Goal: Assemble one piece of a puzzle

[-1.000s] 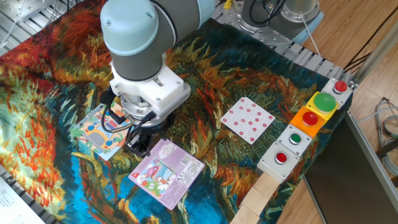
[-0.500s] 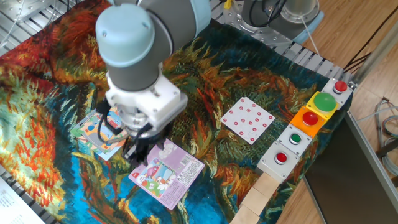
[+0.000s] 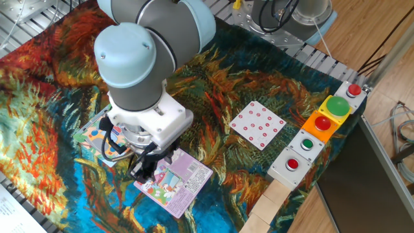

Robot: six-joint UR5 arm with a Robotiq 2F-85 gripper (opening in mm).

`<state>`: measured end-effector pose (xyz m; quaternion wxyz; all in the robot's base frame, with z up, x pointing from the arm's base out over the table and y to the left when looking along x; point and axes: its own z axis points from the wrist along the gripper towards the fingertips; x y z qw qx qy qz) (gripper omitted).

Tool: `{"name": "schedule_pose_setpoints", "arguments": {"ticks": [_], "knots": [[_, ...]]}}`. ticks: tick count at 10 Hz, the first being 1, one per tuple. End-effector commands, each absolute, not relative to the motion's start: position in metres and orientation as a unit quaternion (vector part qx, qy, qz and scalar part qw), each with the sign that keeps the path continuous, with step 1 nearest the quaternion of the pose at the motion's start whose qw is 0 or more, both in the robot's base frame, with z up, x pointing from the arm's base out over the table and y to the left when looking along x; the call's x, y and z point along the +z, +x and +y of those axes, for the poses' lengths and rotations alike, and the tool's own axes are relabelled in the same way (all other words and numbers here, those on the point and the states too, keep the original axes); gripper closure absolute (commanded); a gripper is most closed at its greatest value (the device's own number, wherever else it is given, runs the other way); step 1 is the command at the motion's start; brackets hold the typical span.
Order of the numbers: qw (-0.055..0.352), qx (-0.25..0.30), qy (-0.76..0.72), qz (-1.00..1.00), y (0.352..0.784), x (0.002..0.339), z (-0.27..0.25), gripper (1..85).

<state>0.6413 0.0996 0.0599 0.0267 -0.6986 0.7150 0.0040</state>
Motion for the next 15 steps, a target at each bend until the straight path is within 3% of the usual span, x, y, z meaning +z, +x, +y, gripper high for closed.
{"name": "schedule_pose_setpoints", "arguments": {"ticks": [1, 7, 15], "knots": [[0.036, 0.021, -0.697, 0.716, 0.641, 0.06, 0.109, 33.0], [0.022, 0.001, -0.703, 0.711, 0.641, 0.033, 0.096, 32.7], [0.0, 0.007, -0.719, 0.695, 0.641, 0.022, 0.098, 32.7]]}}
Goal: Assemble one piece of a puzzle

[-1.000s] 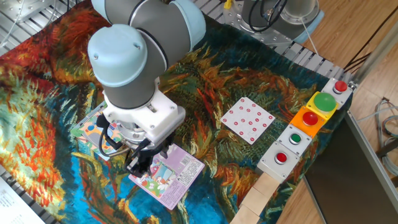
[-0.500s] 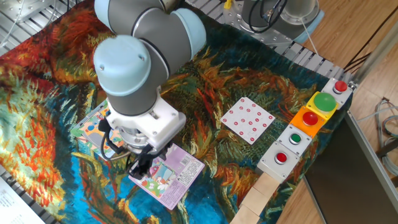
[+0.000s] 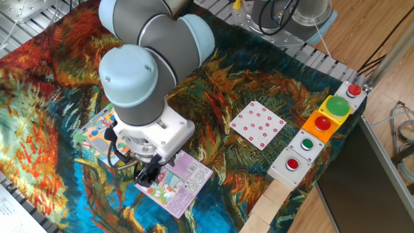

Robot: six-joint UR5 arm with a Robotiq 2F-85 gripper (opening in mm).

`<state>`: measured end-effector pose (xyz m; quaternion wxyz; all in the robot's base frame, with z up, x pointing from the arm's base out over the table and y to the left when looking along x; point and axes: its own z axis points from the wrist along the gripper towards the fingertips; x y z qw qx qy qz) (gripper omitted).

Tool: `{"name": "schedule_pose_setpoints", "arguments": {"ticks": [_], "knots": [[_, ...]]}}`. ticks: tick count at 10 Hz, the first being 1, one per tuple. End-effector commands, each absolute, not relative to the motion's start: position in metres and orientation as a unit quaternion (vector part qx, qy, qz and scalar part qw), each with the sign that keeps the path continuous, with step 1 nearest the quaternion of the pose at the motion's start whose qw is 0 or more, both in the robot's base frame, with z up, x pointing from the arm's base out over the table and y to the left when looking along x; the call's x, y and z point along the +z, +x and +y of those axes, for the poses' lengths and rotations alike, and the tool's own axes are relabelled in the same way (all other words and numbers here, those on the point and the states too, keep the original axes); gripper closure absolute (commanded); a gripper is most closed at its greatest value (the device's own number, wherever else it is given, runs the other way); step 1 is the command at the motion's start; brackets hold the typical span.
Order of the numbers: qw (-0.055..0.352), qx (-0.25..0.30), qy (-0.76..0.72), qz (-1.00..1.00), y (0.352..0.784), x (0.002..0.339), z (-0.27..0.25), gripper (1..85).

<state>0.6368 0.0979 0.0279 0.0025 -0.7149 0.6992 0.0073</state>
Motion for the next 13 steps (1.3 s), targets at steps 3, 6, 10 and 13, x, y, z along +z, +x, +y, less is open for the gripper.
{"name": "schedule_pose_setpoints", "arguments": {"ticks": [3, 6, 10, 13], "knots": [[0.007, 0.008, -0.712, 0.702, 0.648, 0.004, 0.102, 30.3], [0.011, 0.017, -0.711, 0.703, 0.646, 0.006, 0.108, 29.7], [0.011, 0.027, -0.711, 0.703, 0.64, 0.009, 0.111, 29.7], [0.009, 0.025, -0.711, 0.703, 0.638, 0.008, 0.107, 30.0]]}}
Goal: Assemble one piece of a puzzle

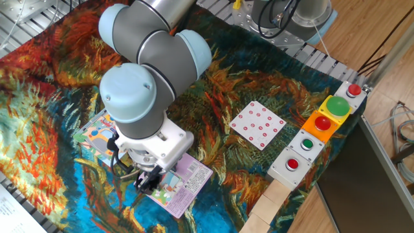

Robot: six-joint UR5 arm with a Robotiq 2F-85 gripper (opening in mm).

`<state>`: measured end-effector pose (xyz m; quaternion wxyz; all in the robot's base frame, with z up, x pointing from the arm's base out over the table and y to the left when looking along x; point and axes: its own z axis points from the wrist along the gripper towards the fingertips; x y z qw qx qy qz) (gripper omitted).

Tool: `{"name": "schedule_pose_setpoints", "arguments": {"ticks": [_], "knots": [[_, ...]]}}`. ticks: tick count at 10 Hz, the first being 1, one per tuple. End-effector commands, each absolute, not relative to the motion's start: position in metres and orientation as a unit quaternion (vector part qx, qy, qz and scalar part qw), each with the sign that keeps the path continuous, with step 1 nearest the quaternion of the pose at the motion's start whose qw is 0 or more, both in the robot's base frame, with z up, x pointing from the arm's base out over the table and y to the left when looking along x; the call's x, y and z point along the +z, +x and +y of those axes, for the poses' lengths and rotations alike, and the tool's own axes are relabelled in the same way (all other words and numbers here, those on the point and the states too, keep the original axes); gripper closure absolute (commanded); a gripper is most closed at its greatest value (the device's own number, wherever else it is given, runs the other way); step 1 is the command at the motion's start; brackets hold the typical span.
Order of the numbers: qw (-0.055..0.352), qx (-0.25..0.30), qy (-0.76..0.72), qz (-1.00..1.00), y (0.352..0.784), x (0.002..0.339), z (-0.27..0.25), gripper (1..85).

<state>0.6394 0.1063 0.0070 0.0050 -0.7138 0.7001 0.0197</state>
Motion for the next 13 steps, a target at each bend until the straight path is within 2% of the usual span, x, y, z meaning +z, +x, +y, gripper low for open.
{"name": "schedule_pose_setpoints", "arguments": {"ticks": [1, 13], "knots": [[0.012, 0.027, -0.711, 0.703, 0.6381, 0.008, 0.1083, 30.0], [0.009, 0.032, -0.712, 0.701, 0.6345, 0.0015, 0.1056, 30.7]]}}
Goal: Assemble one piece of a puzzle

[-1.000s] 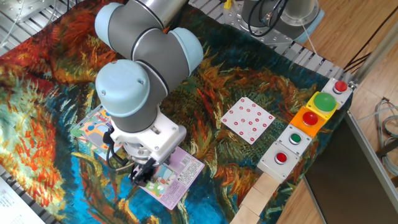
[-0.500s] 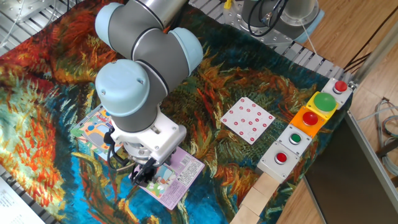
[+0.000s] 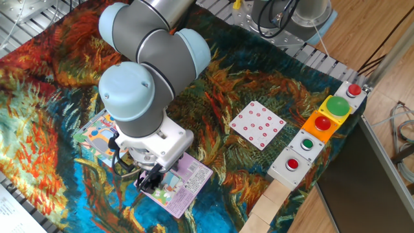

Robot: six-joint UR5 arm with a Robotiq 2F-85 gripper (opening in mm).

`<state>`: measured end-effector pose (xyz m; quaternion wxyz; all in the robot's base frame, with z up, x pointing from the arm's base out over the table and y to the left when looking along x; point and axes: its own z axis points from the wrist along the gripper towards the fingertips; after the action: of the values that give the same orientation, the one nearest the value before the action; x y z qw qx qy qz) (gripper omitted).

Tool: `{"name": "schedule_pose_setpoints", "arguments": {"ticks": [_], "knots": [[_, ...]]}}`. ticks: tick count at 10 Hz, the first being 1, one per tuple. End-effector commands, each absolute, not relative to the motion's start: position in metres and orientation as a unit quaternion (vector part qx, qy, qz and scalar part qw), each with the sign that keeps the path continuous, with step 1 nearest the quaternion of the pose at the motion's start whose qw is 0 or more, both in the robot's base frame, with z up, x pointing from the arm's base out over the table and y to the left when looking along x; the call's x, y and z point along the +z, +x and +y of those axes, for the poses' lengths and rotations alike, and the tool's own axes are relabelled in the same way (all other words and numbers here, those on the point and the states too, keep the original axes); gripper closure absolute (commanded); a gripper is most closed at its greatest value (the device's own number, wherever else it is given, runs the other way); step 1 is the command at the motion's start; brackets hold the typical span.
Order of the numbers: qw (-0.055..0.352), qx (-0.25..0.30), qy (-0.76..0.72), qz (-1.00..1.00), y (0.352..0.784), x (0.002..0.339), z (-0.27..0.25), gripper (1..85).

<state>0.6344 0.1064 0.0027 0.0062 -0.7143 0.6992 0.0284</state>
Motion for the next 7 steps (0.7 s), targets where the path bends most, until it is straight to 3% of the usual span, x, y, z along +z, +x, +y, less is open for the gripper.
{"name": "schedule_pose_setpoints", "arguments": {"ticks": [1, 7], "knots": [[0.009, 0.032, -0.711, 0.702, 0.6347, 0.0013, 0.1056, 31.0], [0.009, 0.038, -0.709, 0.704, 0.6347, 0.0, 0.109, 31.7]]}}
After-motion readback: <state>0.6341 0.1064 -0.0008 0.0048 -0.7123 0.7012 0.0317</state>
